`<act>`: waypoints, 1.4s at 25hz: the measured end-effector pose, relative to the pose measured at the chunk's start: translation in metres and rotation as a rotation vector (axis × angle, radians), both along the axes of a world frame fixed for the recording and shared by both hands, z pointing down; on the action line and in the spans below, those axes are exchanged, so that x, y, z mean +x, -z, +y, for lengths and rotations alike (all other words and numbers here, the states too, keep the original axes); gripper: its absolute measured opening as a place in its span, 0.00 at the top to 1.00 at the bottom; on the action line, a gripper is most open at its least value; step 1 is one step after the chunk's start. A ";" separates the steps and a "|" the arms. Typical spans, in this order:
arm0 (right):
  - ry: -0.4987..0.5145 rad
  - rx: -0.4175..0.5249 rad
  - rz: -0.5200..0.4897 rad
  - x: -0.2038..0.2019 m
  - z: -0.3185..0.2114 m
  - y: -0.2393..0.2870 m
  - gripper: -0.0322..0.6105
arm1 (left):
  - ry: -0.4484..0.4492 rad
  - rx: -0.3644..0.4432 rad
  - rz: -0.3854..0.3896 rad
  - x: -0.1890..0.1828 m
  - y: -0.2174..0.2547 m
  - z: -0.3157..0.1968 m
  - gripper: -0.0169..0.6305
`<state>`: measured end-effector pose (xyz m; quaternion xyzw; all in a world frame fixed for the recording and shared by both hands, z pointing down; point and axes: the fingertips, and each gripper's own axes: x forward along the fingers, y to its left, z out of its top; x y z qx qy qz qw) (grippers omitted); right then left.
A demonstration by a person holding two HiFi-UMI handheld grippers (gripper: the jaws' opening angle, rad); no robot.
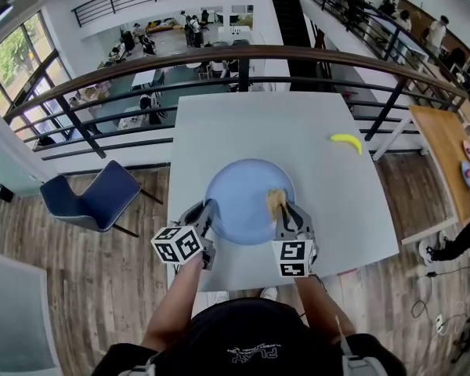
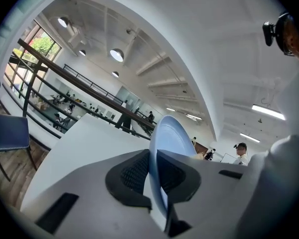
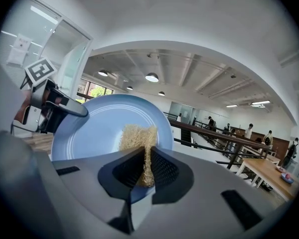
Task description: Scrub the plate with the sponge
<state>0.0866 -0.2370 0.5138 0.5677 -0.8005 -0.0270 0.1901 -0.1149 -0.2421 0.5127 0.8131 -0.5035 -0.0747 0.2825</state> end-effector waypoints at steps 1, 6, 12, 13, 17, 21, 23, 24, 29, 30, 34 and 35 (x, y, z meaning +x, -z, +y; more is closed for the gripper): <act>0.012 0.005 -0.006 -0.003 0.003 0.001 0.89 | 0.005 -0.013 0.007 -0.002 -0.004 -0.002 0.92; 0.033 0.025 -0.038 -0.007 0.011 0.003 0.89 | 0.006 -0.061 0.024 -0.003 -0.023 -0.006 0.93; 0.033 0.010 -0.044 -0.004 0.013 -0.002 0.89 | 0.023 -0.160 0.061 -0.001 -0.059 -0.004 0.93; 0.035 0.008 -0.041 -0.003 0.014 -0.004 0.89 | 0.029 -0.178 0.069 -0.002 -0.066 -0.003 0.93; 0.040 -0.023 -0.036 0.002 0.018 -0.019 0.89 | 0.043 -0.243 0.083 -0.003 -0.094 0.001 0.93; 0.037 -0.066 -0.039 0.004 0.019 -0.038 0.89 | 0.045 -0.308 0.084 0.000 -0.124 0.007 0.93; 0.037 -0.089 -0.038 0.004 0.018 -0.048 0.89 | 0.042 -0.342 0.086 0.002 -0.140 0.009 0.93; 0.038 -0.101 -0.037 0.004 0.018 -0.054 0.89 | 0.039 -0.360 0.088 0.004 -0.148 0.011 0.93; 0.040 -0.170 -0.037 0.007 0.017 -0.085 0.89 | 0.027 -0.447 0.091 0.016 -0.186 0.022 0.92; 0.039 -0.185 -0.038 0.008 0.016 -0.092 0.89 | 0.030 -0.463 0.090 0.017 -0.193 0.024 0.92; 0.032 -0.233 -0.044 0.013 0.014 -0.114 0.89 | 0.022 -0.527 0.102 0.026 -0.217 0.031 0.92; 0.030 -0.244 -0.044 0.014 0.015 -0.118 0.89 | 0.019 -0.542 0.104 0.029 -0.222 0.034 0.92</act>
